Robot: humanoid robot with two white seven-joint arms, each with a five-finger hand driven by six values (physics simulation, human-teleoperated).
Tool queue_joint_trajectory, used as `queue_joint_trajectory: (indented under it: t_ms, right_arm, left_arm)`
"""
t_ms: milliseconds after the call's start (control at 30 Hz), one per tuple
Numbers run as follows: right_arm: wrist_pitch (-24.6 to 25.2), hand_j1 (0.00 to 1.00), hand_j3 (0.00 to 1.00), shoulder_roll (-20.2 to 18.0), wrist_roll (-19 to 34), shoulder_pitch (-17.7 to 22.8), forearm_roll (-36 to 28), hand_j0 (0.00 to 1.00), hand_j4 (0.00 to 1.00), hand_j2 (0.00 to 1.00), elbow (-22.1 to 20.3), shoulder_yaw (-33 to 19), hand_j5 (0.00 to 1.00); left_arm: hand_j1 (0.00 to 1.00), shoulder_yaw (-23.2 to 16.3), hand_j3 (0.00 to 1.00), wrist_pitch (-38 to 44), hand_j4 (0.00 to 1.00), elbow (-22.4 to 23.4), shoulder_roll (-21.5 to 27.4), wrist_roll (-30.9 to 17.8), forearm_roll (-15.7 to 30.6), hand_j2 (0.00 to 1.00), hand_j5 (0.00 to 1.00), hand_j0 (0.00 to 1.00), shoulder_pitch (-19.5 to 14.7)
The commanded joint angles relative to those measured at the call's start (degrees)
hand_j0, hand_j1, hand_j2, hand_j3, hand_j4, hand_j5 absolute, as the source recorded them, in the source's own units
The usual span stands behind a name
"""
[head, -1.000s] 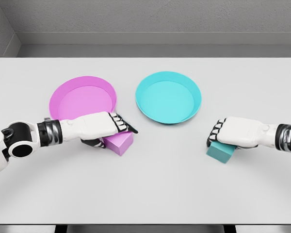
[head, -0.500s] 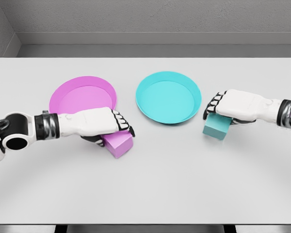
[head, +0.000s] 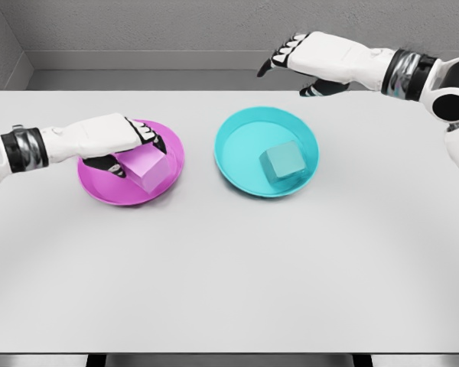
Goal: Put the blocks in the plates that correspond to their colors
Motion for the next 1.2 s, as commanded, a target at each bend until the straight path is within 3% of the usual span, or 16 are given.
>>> queue_joint_trajectory:
  t_ms: [0,133,267,333,467,500,767,900,967,1000,1167]
  right_arm:
    - [0.2,1.0,1.0,0.7,0.0,0.0,-0.2,1.0,1.0,1.0,1.7,-0.1,1.0]
    - [0.2,1.0,1.0,-4.1,0.0,4.8,-0.3,1.0,1.0,1.0,2.1,-9.4,1.0]
    - [0.2,1.0,1.0,-7.5,0.0,8.3,-0.3,1.0,1.0,1.0,3.2,-14.5,1.0]
    - [0.2,1.0,1.0,-9.4,0.0,10.2,-0.3,1.0,1.0,1.0,3.2,-16.5,1.0]
    - [0.2,1.0,1.0,-12.4,0.0,13.5,-0.3,1.0,1.0,1.0,3.2,-16.5,1.0]
    - [0.2,1.0,1.0,-12.3,0.0,14.1,-0.2,1.0,1.0,1.0,3.0,-16.5,1.0]
    - [0.2,1.0,1.0,-13.9,0.0,15.9,-0.2,1.0,1.0,1.0,2.0,-15.9,1.0]
    - [0.2,1.0,1.0,-13.7,0.0,16.0,-0.2,1.0,1.0,1.0,1.0,-15.9,1.0]
    - [0.2,1.0,1.0,-13.8,0.0,16.1,-0.2,1.0,1.0,1.0,-0.1,-15.9,1.0]
    - [0.2,1.0,1.0,-13.8,0.0,16.2,-0.2,1.0,1.0,1.0,0.0,-15.9,1.0]
    - [0.2,1.0,1.0,-13.9,0.0,16.3,-0.1,1.0,1.0,1.0,-0.1,-16.0,1.0]
  left_arm:
    - [0.38,0.3,0.38,0.0,0.38,4.1,-0.7,0.2,0.6,0.38,0.38,0.38,0.0]
    - [0.39,0.8,0.39,0.0,0.39,8.4,-1.7,0.2,0.5,0.39,0.39,0.39,-0.2]
    - [0.42,0.8,0.42,0.5,0.42,10.7,-3.7,0.2,0.3,0.42,0.42,0.42,-0.4]
    - [0.55,0.7,0.55,0.8,0.55,14.2,-6.1,0.2,0.2,0.55,0.55,0.55,-0.4]
    - [0.96,0.8,0.96,2.1,0.96,14.3,-6.6,0.2,0.5,0.96,0.96,0.96,-0.4]
    - [1.0,0.8,1.0,2.1,1.0,14.4,-6.6,0.2,0.4,1.0,1.0,1.0,-0.4]
    - [1.0,1.8,1.0,1.3,1.0,14.6,-5.8,0.4,0.9,1.0,1.0,1.0,-0.4]
    - [1.0,4.8,1.0,-2.2,1.0,12.5,4.4,0.9,11.0,1.0,1.0,1.0,0.4]
    - [1.0,5.1,1.0,-2.2,1.0,12.5,10.6,0.9,16.4,1.0,1.0,1.0,3.0]
    - [1.0,5.1,1.0,-2.2,1.0,12.6,12.7,0.9,16.6,1.0,1.0,1.0,3.8]
    - [1.0,5.1,1.0,-2.2,1.0,13.9,13.1,0.8,16.5,1.0,1.0,1.0,6.2]
